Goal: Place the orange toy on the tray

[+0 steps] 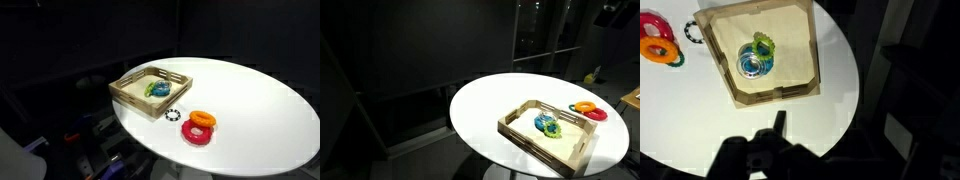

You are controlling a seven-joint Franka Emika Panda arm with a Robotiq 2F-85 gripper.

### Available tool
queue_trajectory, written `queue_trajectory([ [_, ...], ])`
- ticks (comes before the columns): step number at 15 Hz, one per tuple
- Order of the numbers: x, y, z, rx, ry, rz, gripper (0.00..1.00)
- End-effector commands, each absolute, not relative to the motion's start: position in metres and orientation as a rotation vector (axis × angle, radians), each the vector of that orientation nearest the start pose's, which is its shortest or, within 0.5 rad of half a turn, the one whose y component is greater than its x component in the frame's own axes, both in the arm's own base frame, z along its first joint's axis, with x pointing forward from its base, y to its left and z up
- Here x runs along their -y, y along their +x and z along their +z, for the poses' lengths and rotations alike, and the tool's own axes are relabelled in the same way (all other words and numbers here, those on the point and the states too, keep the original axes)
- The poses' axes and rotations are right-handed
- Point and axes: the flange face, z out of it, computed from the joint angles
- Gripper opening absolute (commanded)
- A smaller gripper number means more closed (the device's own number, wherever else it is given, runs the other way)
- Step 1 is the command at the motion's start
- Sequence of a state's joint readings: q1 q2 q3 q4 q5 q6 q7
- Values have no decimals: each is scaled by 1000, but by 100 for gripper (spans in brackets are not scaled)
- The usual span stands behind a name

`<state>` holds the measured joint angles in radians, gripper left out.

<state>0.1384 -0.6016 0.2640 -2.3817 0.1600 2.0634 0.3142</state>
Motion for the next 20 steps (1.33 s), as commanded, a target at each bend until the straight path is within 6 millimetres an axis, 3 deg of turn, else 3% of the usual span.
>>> queue_trajectory([
  [1, -179, 360, 555, 10, -3025, -387, 100],
  [5, -179, 360, 555, 11, -3025, -389, 100],
  [10, -167, 377, 569, -51, -3017, -411, 100],
  [15, -140, 405, 578, -157, -2991, -379, 100],
  [20, -101, 433, 565, -277, -2994, -309, 100],
])
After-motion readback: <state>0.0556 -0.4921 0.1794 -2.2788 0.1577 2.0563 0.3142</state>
